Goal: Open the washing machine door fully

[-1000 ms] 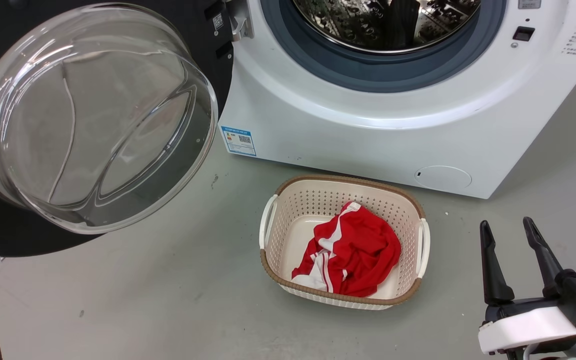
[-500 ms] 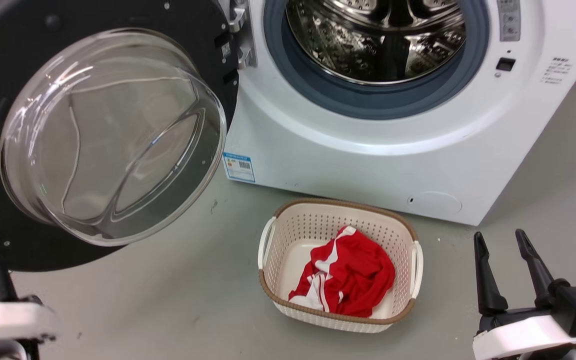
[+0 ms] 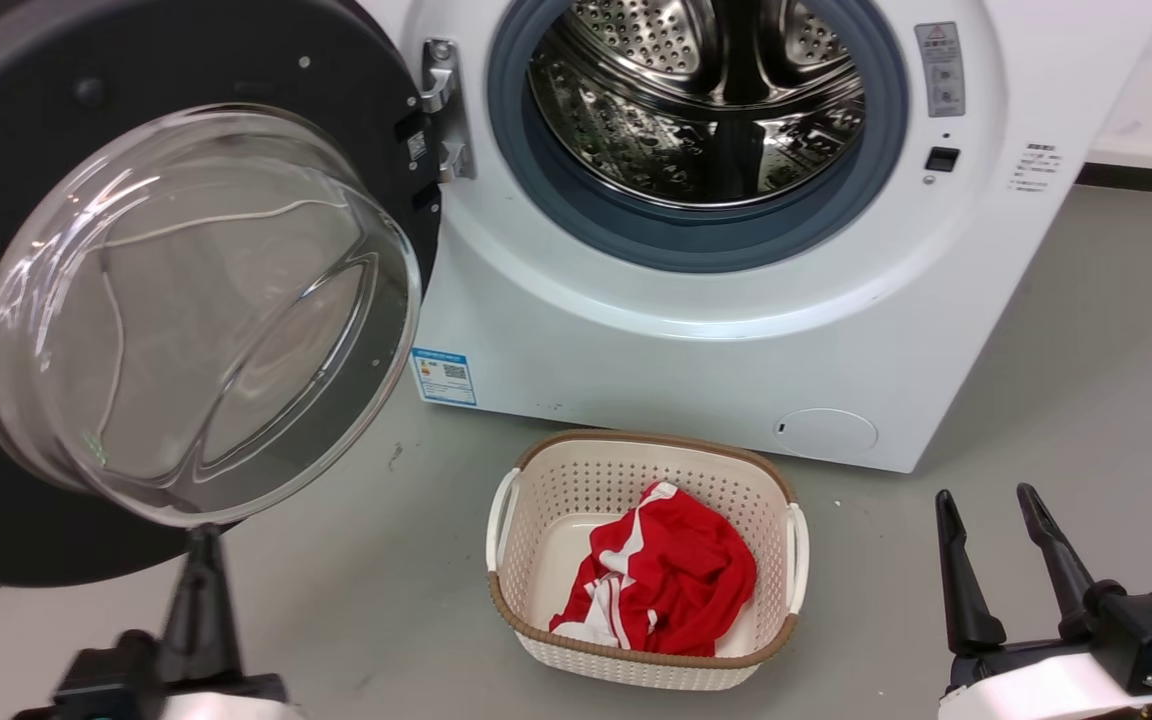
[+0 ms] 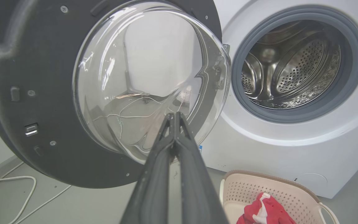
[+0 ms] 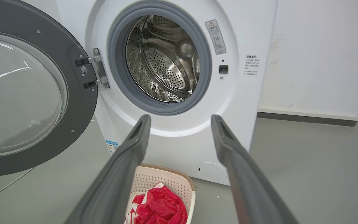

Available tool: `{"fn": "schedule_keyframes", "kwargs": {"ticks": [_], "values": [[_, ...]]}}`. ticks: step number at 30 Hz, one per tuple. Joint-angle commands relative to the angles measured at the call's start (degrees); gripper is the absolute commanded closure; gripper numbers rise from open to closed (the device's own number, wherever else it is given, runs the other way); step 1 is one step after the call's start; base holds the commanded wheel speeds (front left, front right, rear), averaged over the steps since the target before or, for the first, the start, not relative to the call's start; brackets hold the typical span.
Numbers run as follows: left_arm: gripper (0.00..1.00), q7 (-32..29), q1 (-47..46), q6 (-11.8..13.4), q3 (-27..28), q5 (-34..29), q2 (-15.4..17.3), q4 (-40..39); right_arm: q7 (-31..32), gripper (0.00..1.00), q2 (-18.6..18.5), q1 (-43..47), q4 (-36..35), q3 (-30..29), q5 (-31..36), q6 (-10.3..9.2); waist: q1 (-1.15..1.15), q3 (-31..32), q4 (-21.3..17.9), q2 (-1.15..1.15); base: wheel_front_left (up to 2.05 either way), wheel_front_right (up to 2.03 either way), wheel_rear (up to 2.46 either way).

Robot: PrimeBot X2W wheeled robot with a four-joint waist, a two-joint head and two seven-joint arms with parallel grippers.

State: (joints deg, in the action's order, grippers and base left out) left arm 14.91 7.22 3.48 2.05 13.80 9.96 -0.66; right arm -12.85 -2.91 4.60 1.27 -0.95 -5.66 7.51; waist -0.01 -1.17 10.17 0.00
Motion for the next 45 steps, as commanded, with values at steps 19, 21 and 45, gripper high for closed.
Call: {"fn": "schedule_keyframes", "kwargs": {"ticks": [19,21,45], "values": [[0.0,0.42,-11.27,-3.35,-8.33,-8.3,-4.38,6.49,0.54,0.0,0.08,-0.47,-1.25,-0.23,1.06,-0.04,0.01,-0.27,-6.85,0.0,0.0,0.0,0.0],[0.0,0.42,-12.16,-3.38,-8.62,-8.58,-4.67,7.69,0.48,0.0,0.08,-0.63,-1.21,-0.25,0.94,-0.04,0.01,-0.46,-7.65,0.0,0.0,0.0,0.0],[0.0,0.42,-11.81,-3.13,-6.84,-10.12,-5.74,9.17,-0.08,0.0,0.08,-1.28,-0.7,-0.43,0.62,-0.04,0.01,-1.19,-8.93,0.0,0.0,0.0,0.0]]}}
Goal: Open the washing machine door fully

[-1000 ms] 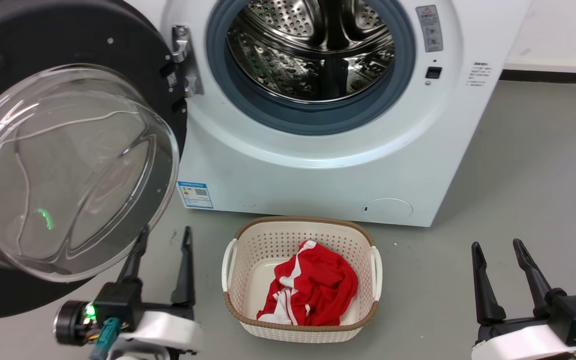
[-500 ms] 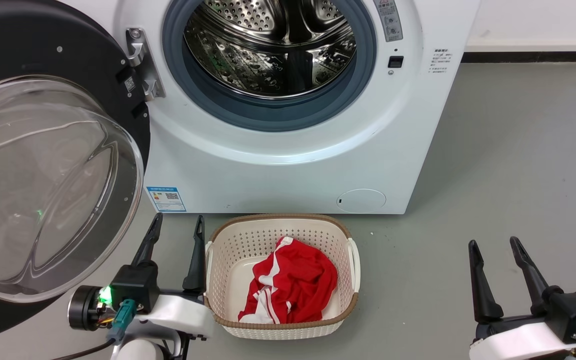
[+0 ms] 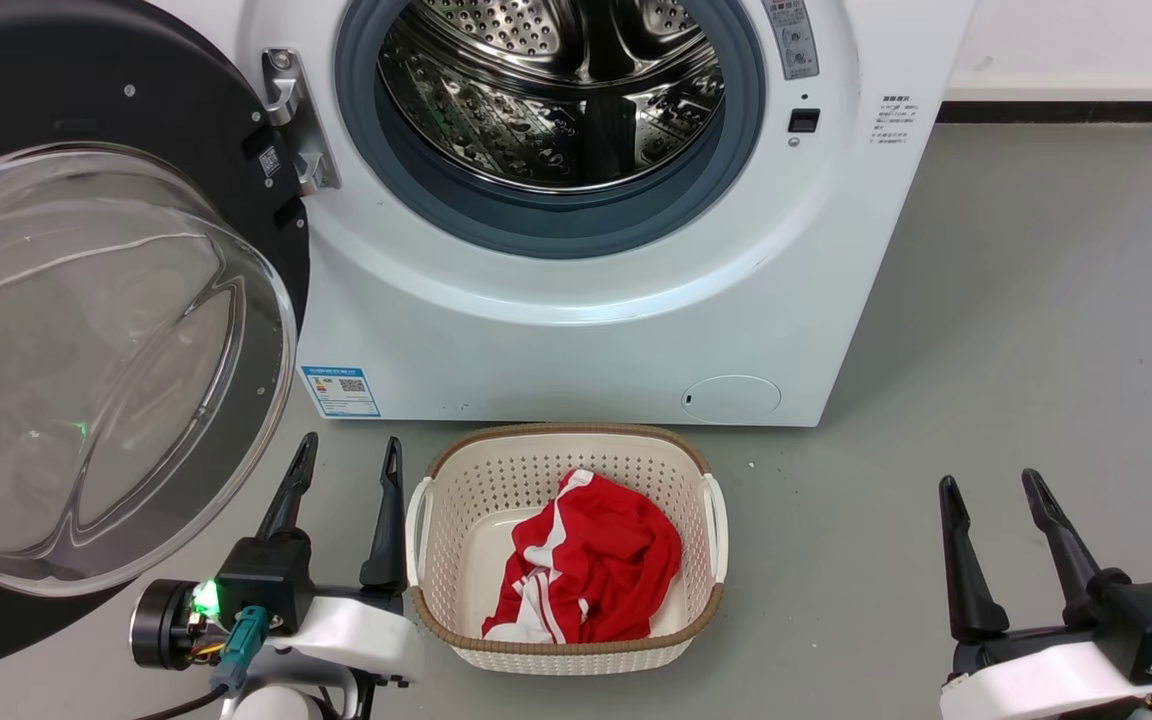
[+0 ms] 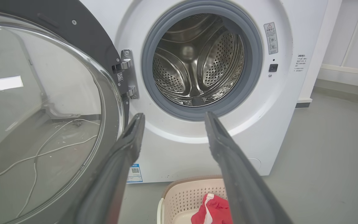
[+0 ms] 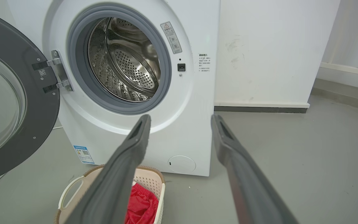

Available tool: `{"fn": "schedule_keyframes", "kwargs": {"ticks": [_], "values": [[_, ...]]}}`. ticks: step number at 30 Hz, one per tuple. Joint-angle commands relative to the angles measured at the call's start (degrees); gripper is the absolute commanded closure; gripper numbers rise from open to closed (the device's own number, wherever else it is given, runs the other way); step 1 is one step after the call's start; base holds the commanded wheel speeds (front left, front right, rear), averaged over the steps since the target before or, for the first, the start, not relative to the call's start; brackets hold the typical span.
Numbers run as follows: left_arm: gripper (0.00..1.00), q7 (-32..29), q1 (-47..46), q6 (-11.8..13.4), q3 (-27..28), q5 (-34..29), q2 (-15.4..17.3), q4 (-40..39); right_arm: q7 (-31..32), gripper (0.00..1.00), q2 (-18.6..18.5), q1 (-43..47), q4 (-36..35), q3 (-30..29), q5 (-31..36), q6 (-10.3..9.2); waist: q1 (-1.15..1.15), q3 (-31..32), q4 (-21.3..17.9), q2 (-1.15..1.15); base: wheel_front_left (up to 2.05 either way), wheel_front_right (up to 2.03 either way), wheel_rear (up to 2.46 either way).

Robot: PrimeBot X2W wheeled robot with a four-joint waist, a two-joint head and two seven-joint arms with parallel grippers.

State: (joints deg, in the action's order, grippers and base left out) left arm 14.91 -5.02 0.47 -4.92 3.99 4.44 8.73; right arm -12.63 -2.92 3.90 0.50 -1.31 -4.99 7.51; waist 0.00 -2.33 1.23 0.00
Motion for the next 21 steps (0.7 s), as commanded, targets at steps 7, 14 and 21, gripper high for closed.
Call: {"fn": "schedule_keyframes", "kwargs": {"ticks": [7,14,21], "values": [[0.0,0.42,0.81,-0.18,0.36,-0.32,-0.45,-0.76,-0.26,0.0,0.09,-0.56,0.1,0.02,-0.08,-0.04,0.0,-0.18,0.01,0.0,0.0,0.0,0.0],[0.0,0.42,0.77,-0.36,0.62,-0.36,-0.57,-0.92,-0.21,0.0,0.09,-0.73,0.25,0.03,-0.14,-0.04,0.0,-0.42,0.11,0.0,0.0,0.0,0.0],[1.0,-0.44,0.3,-0.39,0.81,0.47,-0.68,0.29,0.05,1.0,0.01,0.16,1.12,0.32,-0.75,0.0,0.0,-0.58,0.12,0.0,0.0,0.0,0.0]]}}
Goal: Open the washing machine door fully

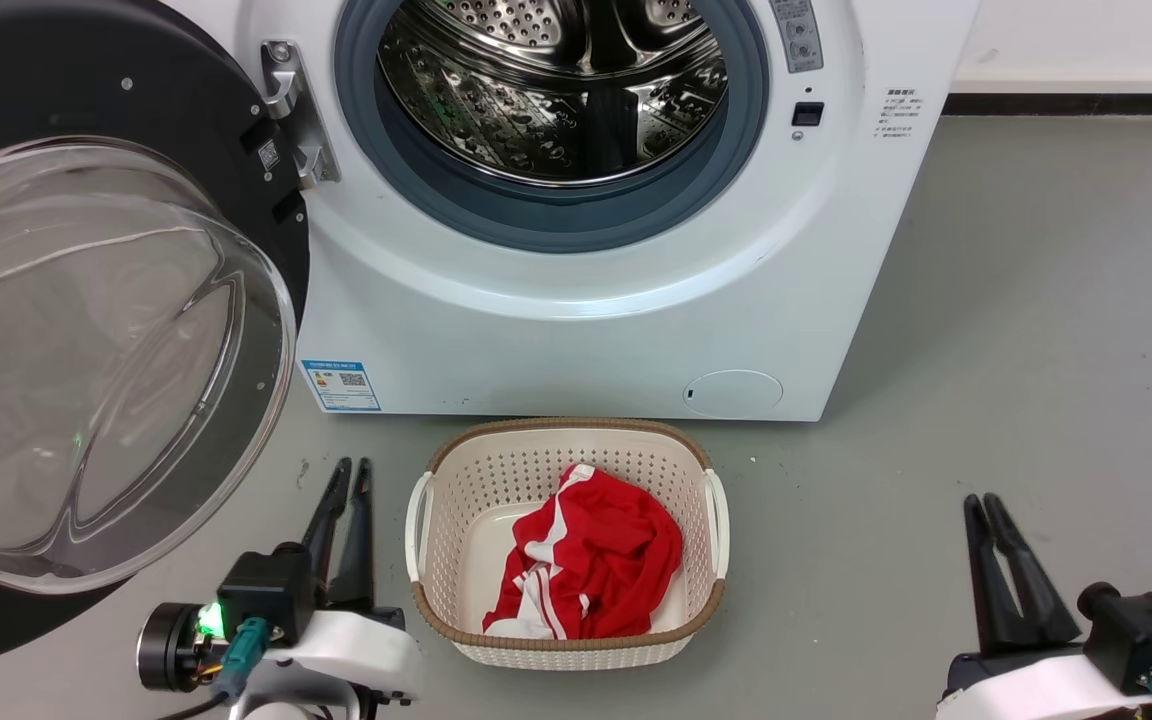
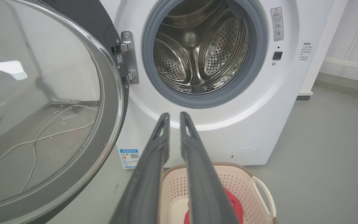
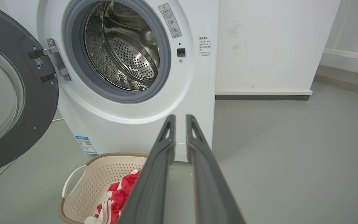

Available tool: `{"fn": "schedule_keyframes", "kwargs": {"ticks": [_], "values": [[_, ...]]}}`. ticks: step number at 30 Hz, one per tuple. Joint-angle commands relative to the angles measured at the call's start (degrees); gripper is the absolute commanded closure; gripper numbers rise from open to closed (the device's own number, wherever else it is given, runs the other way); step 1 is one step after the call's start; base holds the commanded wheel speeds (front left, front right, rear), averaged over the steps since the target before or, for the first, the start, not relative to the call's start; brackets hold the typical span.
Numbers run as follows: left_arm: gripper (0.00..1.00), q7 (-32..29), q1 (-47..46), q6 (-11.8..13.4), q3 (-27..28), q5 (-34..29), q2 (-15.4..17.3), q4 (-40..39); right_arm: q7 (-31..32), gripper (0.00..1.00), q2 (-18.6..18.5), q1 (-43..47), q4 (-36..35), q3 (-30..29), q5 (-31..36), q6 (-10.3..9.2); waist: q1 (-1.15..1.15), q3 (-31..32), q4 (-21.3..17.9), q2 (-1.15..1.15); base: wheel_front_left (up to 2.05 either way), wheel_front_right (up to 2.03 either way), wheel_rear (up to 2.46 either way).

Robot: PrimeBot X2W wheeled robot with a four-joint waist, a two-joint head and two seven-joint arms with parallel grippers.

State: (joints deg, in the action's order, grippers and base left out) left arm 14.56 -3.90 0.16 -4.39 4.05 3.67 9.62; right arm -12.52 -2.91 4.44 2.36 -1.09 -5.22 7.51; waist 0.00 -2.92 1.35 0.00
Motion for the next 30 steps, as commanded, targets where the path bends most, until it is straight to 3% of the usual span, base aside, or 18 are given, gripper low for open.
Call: {"fn": "schedule_keyframes", "kwargs": {"ticks": [1,30], "values": [[1.0,-0.53,-1.03,-0.19,0.61,1.65,0.08,-0.31,0.03,1.0,0.0,-0.36,-0.79,0.19,-1.82,0.0,0.0,0.03,-0.01,0.0,0.0,0.0,0.0],[1.0,-7.79,-1.51,-2.87,4.16,32.74,-0.22,1.07,5.35,1.0,-1.63,-4.36,3.67,0.06,-34.23,-0.01,0.0,0.67,-0.32,0.0,0.0,0.0,0.0]]}}
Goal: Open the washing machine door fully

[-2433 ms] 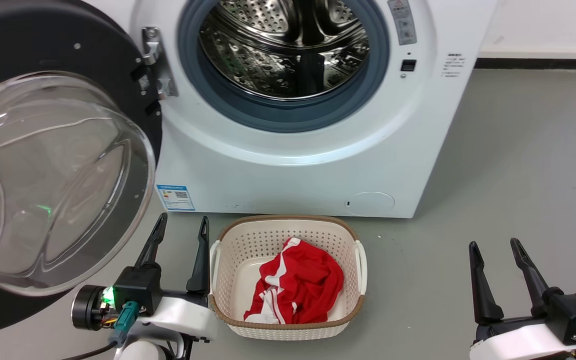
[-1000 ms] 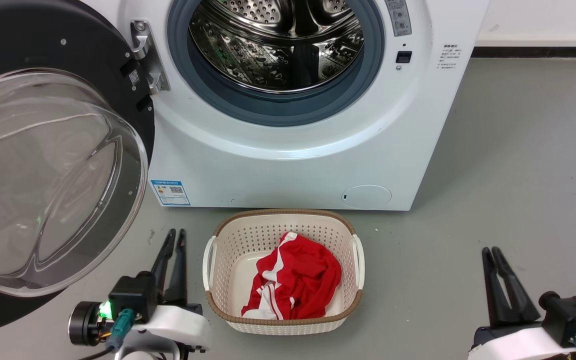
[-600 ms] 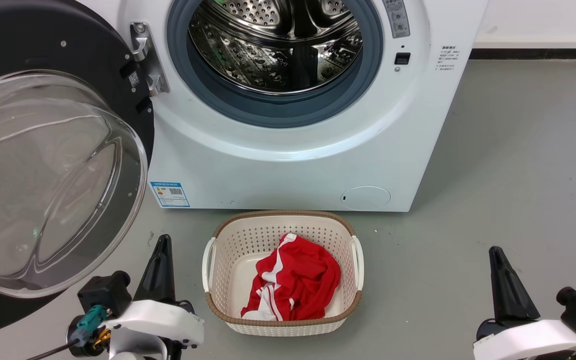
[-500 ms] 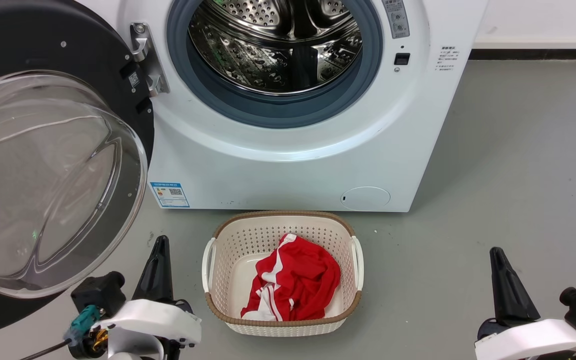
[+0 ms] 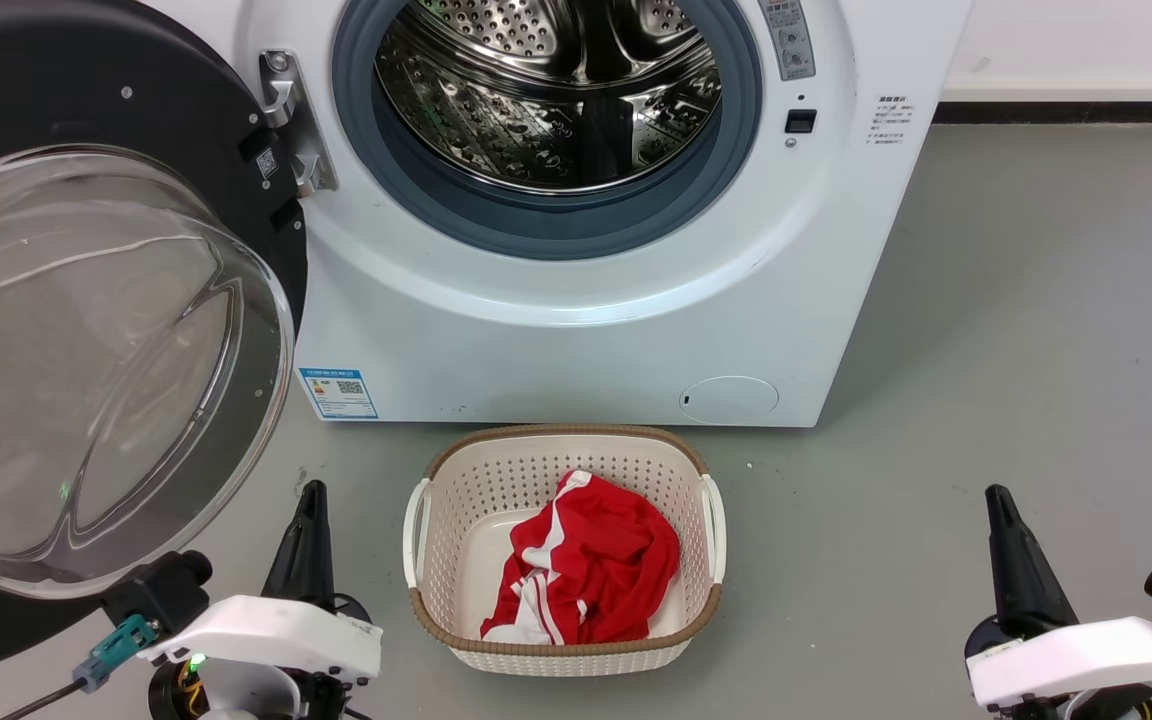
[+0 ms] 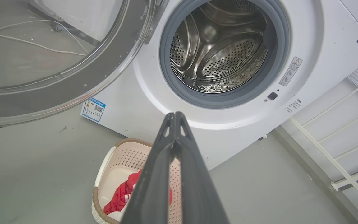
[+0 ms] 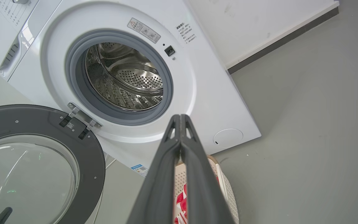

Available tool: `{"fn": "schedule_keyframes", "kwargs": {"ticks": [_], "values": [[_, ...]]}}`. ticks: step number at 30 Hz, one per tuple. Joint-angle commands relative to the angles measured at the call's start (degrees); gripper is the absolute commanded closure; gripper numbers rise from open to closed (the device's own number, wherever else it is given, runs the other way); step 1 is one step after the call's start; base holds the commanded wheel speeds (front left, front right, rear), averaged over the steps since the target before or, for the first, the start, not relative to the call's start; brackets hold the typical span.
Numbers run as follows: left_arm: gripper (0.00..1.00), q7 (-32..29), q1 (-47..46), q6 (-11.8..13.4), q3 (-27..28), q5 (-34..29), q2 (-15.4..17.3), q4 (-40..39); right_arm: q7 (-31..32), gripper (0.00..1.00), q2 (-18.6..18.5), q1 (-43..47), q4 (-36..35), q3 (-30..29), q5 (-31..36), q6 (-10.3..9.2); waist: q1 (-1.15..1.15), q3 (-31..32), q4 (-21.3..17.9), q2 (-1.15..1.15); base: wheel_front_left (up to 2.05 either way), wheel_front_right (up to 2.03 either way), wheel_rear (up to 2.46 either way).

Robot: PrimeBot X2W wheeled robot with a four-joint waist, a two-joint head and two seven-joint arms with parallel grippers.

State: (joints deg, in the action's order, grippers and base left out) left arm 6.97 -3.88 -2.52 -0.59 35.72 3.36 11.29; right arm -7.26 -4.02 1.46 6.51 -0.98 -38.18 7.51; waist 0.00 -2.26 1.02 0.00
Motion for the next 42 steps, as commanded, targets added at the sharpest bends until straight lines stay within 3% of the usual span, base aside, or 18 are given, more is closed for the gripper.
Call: {"fn": "schedule_keyframes", "kwargs": {"ticks": [1,42], "values": [[1.0,-0.4,-1.56,-0.28,0.47,1.96,0.09,-0.55,0.23,1.0,-0.55,-1.46,-0.35,-0.07,-2.17,-0.01,0.0,0.03,-0.01,0.0,0.0,0.0,0.0],[1.0,-7.46,-2.21,-2.87,4.11,31.08,-0.2,1.19,6.23,1.0,-0.9,-4.88,3.72,-1.39,-31.23,-0.02,0.0,0.9,-0.44,0.0,0.0,0.0,0.0]]}}
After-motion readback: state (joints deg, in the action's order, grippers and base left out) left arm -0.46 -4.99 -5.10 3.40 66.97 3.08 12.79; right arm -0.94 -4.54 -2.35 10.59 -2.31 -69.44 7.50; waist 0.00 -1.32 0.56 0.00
